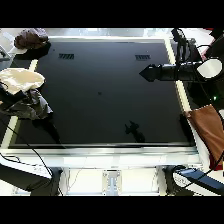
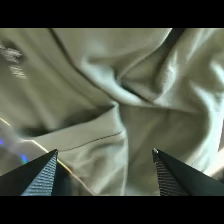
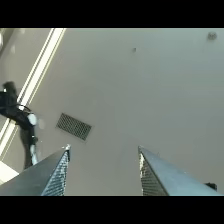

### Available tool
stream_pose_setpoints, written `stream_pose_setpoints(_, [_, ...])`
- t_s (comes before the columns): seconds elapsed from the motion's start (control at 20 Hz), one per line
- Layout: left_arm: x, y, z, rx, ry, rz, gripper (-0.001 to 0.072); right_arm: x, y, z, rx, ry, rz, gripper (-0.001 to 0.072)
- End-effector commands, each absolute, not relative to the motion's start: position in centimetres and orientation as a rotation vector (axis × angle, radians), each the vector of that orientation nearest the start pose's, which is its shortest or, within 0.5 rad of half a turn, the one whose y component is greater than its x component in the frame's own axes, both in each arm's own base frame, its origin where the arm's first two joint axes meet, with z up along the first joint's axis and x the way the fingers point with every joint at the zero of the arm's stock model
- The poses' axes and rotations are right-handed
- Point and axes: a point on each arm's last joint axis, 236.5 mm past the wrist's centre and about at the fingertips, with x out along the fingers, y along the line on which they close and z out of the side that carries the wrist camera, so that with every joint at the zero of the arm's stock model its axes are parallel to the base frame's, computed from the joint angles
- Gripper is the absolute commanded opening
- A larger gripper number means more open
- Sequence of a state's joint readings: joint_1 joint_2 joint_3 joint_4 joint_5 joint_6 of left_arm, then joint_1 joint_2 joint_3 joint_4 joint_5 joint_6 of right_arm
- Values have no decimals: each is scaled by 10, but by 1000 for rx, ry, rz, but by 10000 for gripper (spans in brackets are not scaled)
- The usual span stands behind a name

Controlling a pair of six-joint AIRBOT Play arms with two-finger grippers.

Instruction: Fold the shirts.

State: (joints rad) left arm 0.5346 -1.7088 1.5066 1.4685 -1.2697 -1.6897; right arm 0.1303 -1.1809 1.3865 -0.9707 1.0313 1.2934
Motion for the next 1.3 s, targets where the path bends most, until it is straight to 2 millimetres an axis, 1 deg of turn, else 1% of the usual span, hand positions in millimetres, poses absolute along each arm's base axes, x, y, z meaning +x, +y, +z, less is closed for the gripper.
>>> stream_pose_setpoints(0.0, [396,190,-95,-681,1446,428,720,421,172,196,213,731,585,475])
stream_pose_setpoints(0.1, [404,192,-100,-688,1417,428,720,421,174,197,222,730,590,475])
stream_pose_setpoints(0.2, [410,197,-99,-680,1384,434,717,421,174,198,226,726,591,475])
stream_pose_setpoints(0.35, [408,199,-103,-686,1390,440,708,421,174,199,229,723,591,475])
stream_pose_setpoints(0.4, [407,198,-104,-690,1398,439,594,421,175,199,230,724,592,475])
stream_pose_setpoints(0.45, [406,198,-102,-693,1398,438,258,421,175,199,231,723,593,475])
stream_pose_setpoints(0.5, [407,198,-100,-691,1393,435,24,421,175,199,232,723,594,475])
stream_pose_setpoints(0.55, [407,198,-97,-688,1390,433,10,421,175,199,232,723,594,475])
stream_pose_setpoints(0.65, [407,197,-84,-682,1375,431,11,421,176,200,238,722,598,474])
stream_pose_setpoints(0.75, [403,194,-61,-669,1360,420,11,421,178,208,245,708,607,474])
stream_pose_setpoints(0.8, [402,187,-44,-660,1347,382,11,422,178,217,239,687,610,474])
stream_pose_setpoints(0.85, [405,176,-24,-662,1320,322,11,424,178,232,230,653,612,475])
stream_pose_setpoints(0.95, [422,136,32,-714,1197,133,11,424,178,272,206,569,624,474])
stream_pose_setpoints(1.05, [441,82,107,-771,1013,-103,10,415,176,311,150,504,636,474])
stream_pose_setpoints(1.1, [445,50,148,-791,923,-221,11,407,173,330,109,481,641,474])
stream_pose_setpoints(1.15, [444,18,184,-793,852,-334,11,397,170,346,65,466,644,474])
stream_pose_setpoints(1.2, [437,-18,218,-778,795,-451,10,386,168,360,25,456,648,474])
stream_pose_setpoints(1.25, [427,-52,244,-749,756,-556,11,376,164,373,-12,444,646,474])
